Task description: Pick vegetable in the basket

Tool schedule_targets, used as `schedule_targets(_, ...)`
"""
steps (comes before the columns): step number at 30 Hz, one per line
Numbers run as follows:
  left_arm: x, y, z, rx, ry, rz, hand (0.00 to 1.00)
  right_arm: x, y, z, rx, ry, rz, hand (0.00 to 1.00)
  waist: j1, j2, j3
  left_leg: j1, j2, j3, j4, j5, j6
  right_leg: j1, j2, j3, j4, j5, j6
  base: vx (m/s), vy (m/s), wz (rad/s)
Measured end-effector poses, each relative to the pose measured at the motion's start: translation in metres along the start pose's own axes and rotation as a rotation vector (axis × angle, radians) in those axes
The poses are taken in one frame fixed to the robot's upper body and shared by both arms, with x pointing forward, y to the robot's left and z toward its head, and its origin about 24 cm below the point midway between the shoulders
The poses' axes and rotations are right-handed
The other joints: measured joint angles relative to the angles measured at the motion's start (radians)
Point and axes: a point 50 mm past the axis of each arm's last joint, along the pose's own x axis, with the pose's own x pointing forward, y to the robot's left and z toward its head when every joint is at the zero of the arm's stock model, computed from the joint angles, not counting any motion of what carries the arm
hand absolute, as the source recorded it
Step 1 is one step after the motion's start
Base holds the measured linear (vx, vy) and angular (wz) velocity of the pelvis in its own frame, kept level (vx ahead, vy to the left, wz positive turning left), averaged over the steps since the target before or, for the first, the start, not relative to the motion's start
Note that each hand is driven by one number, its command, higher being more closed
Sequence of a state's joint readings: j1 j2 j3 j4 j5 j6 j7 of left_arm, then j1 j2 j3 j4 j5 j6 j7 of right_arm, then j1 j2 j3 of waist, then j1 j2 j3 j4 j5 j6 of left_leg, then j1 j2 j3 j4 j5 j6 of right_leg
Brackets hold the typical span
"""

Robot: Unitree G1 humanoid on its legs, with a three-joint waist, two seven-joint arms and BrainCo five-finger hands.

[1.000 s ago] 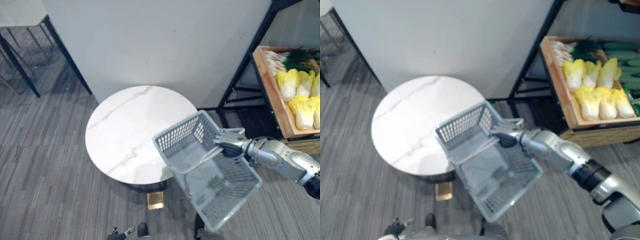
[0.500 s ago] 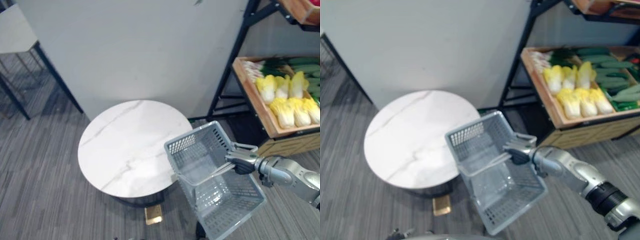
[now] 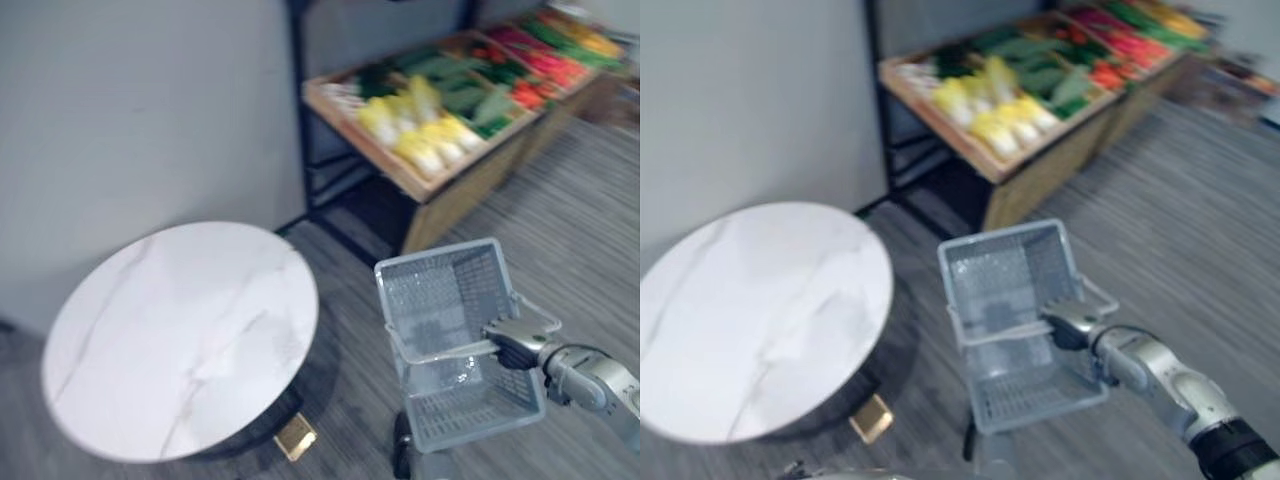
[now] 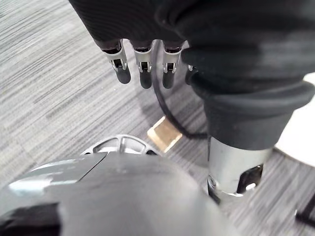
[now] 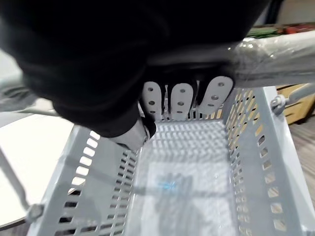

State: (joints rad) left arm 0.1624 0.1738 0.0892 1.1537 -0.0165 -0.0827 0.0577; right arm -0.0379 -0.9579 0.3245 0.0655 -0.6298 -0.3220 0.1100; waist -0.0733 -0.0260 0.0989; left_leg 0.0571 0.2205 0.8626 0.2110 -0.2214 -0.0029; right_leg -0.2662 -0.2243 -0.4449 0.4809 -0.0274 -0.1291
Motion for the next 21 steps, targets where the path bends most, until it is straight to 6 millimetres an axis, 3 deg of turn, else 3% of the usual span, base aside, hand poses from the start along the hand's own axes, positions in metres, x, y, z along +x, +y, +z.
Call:
schedule_targets(3, 0.004, 0.004, 0.015, 0.031, -0.036, -0.004, 0.0, 0.01, -0.008, 0.001, 0.011, -0.014, -0.043, 1.0, 0.018, -0.013, -0.007, 0.003, 0.026, 0.143, 0.006, 0.005, -0.004, 0.081, -0.028, -0.018, -0.006, -0.021, 0.05, -0.08, -0.041, -1.57)
schedule_targets(4, 0.005, 0.002, 0.02, 0.032, -0.047, -0.014, 0.0, 0.011, -0.007, 0.003, 0.02, -0.014, -0.045, 1.0, 0.018, -0.014, -0.007, 0.005, 0.035, 0.182, 0.009, 0.012, -0.009, 0.101, -0.025, -0.018, -0.061, -0.017, 0.1, -0.06, -0.14, -1.23)
schedule_targets(5, 0.005, 0.001, 0.022, 0.032, -0.051, -0.023, 0.0, 0.012, -0.007, 0.003, 0.024, -0.014, -0.046, 1.0, 0.015, -0.019, -0.01, 0.009, 0.037, 0.205, 0.013, 0.017, -0.009, 0.115, -0.015, -0.018, -0.117, -0.019, 0.143, -0.03, -0.207, -1.0)
schedule_targets(8, 0.005, -0.006, 0.02, 0.025, -0.034, -0.043, 0.0, 0.013, -0.006, 0.005, 0.023, -0.021, -0.041, 1.0, 0.019, -0.002, -0.018, 0.011, 0.043, 0.229, 0.02, 0.04, -0.025, 0.176, 0.048, -0.015, -0.327, -0.016, 0.17, -0.03, -0.255, -0.8)
schedule_targets(10, 0.006, -0.011, 0.02, 0.031, -0.024, -0.054, 0.0, 0.012, -0.002, 0.006, 0.028, -0.024, -0.029, 1.0, 0.016, 0.02, -0.022, -0.003, 0.065, 0.244, 0.04, 0.054, -0.033, 0.204, 0.089, -0.014, -0.444, 0.02, 0.201, -0.08, -0.22, -0.41)
schedule_targets(11, 0.006, -0.012, 0.021, 0.043, -0.025, -0.057, 0.0, 0.011, 0.001, 0.007, 0.034, -0.023, -0.02, 1.0, 0.016, 0.026, -0.021, -0.013, 0.09, 0.244, 0.075, 0.061, -0.03, 0.213, 0.105, -0.013, -0.475, 0.033, 0.193, -0.11, -0.228, -0.16)
schedule_targets(13, 0.006, -0.009, 0.022, 0.041, -0.03, -0.043, 0.0, 0.01, 0.009, 0.009, 0.061, -0.022, -0.006, 1.0, 0.018, 0.026, -0.02, -0.043, 0.202, 0.184, 0.275, 0.101, -0.021, 0.255, 0.139, -0.011, -0.514, 0.04, 0.176, -0.08, -0.186, -0.1)
schedule_targets(14, 0.006, -0.009, 0.021, 0.04, -0.025, -0.041, 0.0, 0.011, 0.01, 0.01, 0.063, -0.024, -0.008, 1.0, 0.021, 0.027, -0.019, -0.046, 0.228, 0.169, 0.328, 0.121, -0.02, 0.269, 0.144, -0.004, -0.516, 0.038, 0.171, -0.04, -0.158, -0.33)
schedule_targets(16, 0.004, -0.007, 0.01, 0.027, -0.001, -0.031, 0.0, 0.012, 0.009, 0.012, 0.067, -0.037, -0.014, 1.0, 0.032, 0.016, -0.009, -0.06, 0.293, 0.069, 0.484, 0.228, -0.005, 0.307, 0.151, 0.055, -0.513, 0.028, 0.156, -0.03, -0.116, -0.71)
schedule_targets(18, 0.003, -0.008, 0.008, -0.01, -0.013, -0.022, 0.0, 0.017, 0.006, 0.016, 0.067, -0.049, -0.031, 1.0, 0.053, 0.016, -0.007, -0.129, 0.25, -0.14, 0.557, 0.205, -0.033, 0.3, 0.134, 0.143, -0.501, 0.025, 0.149, -0.01, -0.037, -1.18)
schedule_targets(19, 0.002, -0.009, 0.004, -0.025, -0.005, -0.022, 0.0, 0.022, 0.003, 0.02, 0.066, -0.066, -0.037, 1.0, 0.059, 0.015, -0.006, -0.17, 0.172, -0.291, 0.555, 0.151, -0.048, 0.281, 0.126, 0.21, -0.495, 0.018, 0.137, 0.02, 0.034, -1.88)
schedule_targets(20, -0.002, -0.01, -0.012, -0.055, 0.036, -0.019, 0.0, 0.029, 0.004, 0.029, 0.069, -0.1, -0.035, 1.0, 0.075, 0.016, -0.004, -0.193, 0.045, -0.506, 0.483, 0.085, -0.073, 0.263, 0.129, 0.302, -0.495, 0.018, 0.134, 0.04, 0.079, -2.18)
schedule_targets(21, -0.006, -0.012, -0.023, -0.059, 0.063, -0.024, 0.0, 0.032, 0.006, 0.034, 0.071, -0.122, -0.028, 1.0, 0.081, 0.019, -0.002, -0.192, -0.024, -0.627, 0.409, 0.053, -0.08, 0.262, 0.137, 0.346, -0.497, 0.019, 0.133, 0.05, 0.128, -1.98)
